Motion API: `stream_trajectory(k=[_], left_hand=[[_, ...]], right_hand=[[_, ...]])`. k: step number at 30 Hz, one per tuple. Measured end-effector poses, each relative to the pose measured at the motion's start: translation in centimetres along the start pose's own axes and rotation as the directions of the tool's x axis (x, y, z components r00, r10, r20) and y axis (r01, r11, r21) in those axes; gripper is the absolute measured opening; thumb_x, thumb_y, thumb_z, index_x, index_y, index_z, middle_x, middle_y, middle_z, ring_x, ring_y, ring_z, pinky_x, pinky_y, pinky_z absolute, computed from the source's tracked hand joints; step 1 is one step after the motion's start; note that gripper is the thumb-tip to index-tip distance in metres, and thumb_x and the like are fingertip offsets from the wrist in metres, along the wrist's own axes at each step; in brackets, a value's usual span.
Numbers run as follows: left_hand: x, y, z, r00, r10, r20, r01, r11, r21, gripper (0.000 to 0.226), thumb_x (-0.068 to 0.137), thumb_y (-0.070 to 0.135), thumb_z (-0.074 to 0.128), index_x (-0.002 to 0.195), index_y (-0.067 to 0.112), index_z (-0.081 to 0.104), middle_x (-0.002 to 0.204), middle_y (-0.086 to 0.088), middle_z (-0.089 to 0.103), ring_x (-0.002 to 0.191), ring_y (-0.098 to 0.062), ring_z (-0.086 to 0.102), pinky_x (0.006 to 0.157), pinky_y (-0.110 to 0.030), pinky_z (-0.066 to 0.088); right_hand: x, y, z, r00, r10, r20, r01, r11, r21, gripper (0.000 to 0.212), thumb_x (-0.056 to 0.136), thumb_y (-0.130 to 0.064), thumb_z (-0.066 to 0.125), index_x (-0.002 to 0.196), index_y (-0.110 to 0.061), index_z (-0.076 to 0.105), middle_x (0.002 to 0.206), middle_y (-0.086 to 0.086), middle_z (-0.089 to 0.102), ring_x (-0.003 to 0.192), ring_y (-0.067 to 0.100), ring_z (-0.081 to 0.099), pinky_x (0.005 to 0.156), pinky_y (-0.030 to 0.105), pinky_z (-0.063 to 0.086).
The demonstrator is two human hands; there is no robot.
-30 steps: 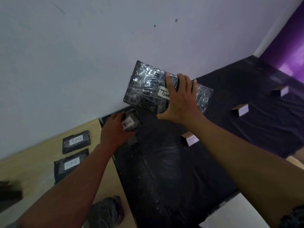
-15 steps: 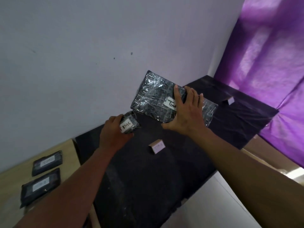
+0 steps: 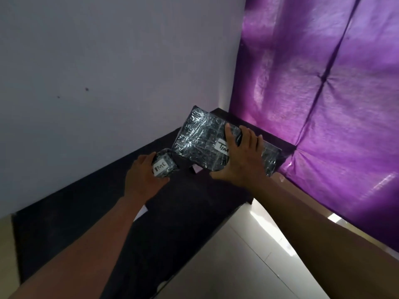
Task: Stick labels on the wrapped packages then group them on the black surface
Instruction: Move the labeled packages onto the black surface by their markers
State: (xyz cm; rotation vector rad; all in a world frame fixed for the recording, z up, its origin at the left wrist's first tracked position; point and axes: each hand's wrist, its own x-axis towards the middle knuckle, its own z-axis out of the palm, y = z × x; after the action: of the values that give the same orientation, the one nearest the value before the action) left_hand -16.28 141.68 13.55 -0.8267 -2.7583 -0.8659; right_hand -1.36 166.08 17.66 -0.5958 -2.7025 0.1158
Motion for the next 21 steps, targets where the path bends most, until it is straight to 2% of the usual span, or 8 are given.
stream_trajectory(k=[5, 12, 21], left_hand=[[2.5, 3.5, 3.4, 0.999, 0.012, 0.033, -0.011, 0.999, -0.037, 0.095, 0.062, 0.032, 0.089, 0.143, 0.012, 0.043, 0.129, -0.006, 0.049, 0.111, -0.026, 0.057, 0.089, -0.042, 0.051], [9.4, 7.0, 9.9, 0.998, 0.006, 0.059, -0.004, 0.999, -0.048, 0.091, 0.066, 0.037, 0.087, 0.142, 0.011, 0.044, 0.125, -0.005, 0.051, 0.108, -0.022, 0.056, 0.083, -0.032, 0.045], [21.1, 9.9, 15.8, 0.997, -0.004, 0.081, 0.009, 0.999, -0.051, 0.095, 0.065, 0.039, 0.088, 0.143, 0.011, 0.043, 0.129, -0.007, 0.05, 0.114, -0.024, 0.054, 0.088, -0.038, 0.048]], right_hand=[[1.6, 6.1, 0.3, 0.999, 0.047, 0.008, -0.047, 0.999, 0.017, 0.142, 0.047, -0.082, 0.071, 0.158, -0.026, 0.003, 0.156, 0.022, 0.016, 0.146, 0.042, 0.012, 0.118, 0.065, 0.007], [7.5, 12.9, 3.2, 0.996, 0.081, -0.027, -0.082, 0.997, -0.016, 0.142, 0.044, -0.084, 0.071, 0.158, -0.021, 0.014, 0.151, 0.024, 0.025, 0.142, 0.044, 0.021, 0.116, 0.067, 0.012], [19.2, 19.8, 6.3, 0.995, 0.084, 0.061, -0.08, 0.995, -0.059, 0.142, 0.044, -0.089, 0.064, 0.157, -0.025, 0.006, 0.154, 0.022, 0.019, 0.144, 0.044, 0.016, 0.116, 0.067, 0.011]])
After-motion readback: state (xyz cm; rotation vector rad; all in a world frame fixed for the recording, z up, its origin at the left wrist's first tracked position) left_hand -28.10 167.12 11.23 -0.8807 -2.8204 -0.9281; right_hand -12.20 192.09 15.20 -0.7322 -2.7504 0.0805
